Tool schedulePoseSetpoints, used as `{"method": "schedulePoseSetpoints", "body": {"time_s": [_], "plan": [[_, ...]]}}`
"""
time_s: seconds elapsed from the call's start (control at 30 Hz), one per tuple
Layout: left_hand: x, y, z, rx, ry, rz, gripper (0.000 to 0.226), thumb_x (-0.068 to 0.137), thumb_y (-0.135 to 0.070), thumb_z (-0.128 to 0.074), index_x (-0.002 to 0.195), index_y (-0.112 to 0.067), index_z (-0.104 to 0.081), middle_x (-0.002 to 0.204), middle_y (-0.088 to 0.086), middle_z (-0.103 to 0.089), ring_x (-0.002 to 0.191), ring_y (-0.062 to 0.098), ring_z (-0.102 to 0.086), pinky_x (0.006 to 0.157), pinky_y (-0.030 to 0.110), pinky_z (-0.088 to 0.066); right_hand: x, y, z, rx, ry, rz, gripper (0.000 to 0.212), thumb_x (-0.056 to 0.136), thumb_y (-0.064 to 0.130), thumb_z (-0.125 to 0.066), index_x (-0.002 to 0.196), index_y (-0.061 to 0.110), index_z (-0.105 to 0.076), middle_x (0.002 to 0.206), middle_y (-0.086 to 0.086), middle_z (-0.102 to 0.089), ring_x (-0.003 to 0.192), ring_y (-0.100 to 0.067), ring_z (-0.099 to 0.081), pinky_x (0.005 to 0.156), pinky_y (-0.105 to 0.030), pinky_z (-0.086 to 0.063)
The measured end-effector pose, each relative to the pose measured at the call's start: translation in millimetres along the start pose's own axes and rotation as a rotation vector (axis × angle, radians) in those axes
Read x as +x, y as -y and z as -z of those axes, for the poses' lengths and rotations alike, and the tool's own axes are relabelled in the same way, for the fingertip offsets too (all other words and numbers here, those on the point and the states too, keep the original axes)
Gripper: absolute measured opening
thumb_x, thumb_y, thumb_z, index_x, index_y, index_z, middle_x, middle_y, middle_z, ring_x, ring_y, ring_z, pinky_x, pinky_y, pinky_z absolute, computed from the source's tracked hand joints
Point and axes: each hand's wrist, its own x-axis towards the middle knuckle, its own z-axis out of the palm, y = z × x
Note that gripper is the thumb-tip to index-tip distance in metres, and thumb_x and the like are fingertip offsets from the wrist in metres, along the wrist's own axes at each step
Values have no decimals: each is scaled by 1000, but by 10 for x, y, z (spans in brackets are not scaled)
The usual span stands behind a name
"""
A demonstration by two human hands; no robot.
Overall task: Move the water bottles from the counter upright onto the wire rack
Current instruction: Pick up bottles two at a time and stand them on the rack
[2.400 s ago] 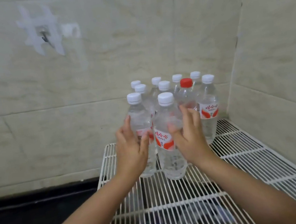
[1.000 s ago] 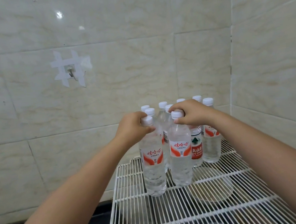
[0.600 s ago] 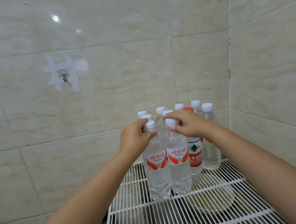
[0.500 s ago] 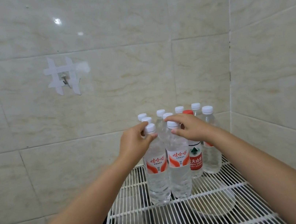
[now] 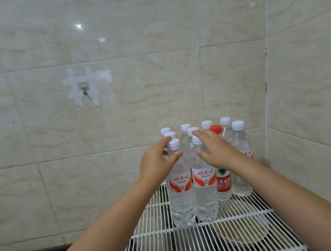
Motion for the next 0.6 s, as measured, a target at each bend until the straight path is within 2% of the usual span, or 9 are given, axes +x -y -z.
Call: {"method": "schedulePoseSetpoints", "body": {"time_s": [0.13,0.2,0.23,0.3,0.33,0.4,0.5,0.6], "plan": [[16,44,174,212,24,-17,45,93,-35,-47,136,-21,-43,133,2,-56,120,19,-54,94,32,-44,-6,81,-34,-191,-127,-10,56,93,27,-43,144,18,-21,148,-9,-30,130,-26,-35,101,-37,-37],[-4,141,329,369,25,-13,41,95,-32,-43,134,-19,-45,139,0,-51,127,19,-47,100,32,-40,3,160,-67,-240,-234,-11,50,92,26,-43,140,15,-32,145,-10,-35,129,-28,-37,102,-38,-36],[-33,214,421,436,22,-7,40,96,-30,-41,133,-18,-47,141,-1,-49,130,18,-44,102,31,-38,12,234,-98,-244,-317,-6,45,90,23,-43,134,12,-42,140,-13,-42,125,-31,-43,100,-39,-39],[-147,400,618,544,35,16,38,97,-26,-39,133,-17,-47,145,0,-44,135,18,-37,106,30,-34,35,438,-187,-184,-443,44,37,79,19,-43,106,4,-63,112,-20,-63,98,-37,-63,82,-39,-52],[-228,508,732,595,47,35,38,97,-25,-37,133,-17,-47,147,1,-41,138,18,-33,108,30,-31,49,571,-239,-160,-441,74,36,72,19,-43,93,2,-67,98,-20,-68,85,-36,-67,73,-39,-55],[-424,746,999,684,68,89,39,98,-23,-35,135,-17,-43,150,1,-35,142,19,-26,111,32,-27,71,893,-396,-127,-401,146,37,66,20,-42,82,2,-69,87,-19,-71,76,-34,-69,69,-40,-57],[-803,1108,1492,757,82,207,41,99,-24,-31,139,-18,-37,154,3,-26,145,22,-15,116,40,-18,70,1487,-737,-95,-319,258,41,64,26,-39,79,3,-70,83,-17,-72,74,-31,-70,71,-41,-57],[-1297,1470,2071,846,92,328,42,100,-24,-26,142,-20,-30,156,-1,-19,146,21,-8,116,41,-15,-28,2234,-1106,-25,-205,350,38,65,30,-44,78,5,-71,79,-12,-73,70,-29,-70,70,-39,-56]]}}
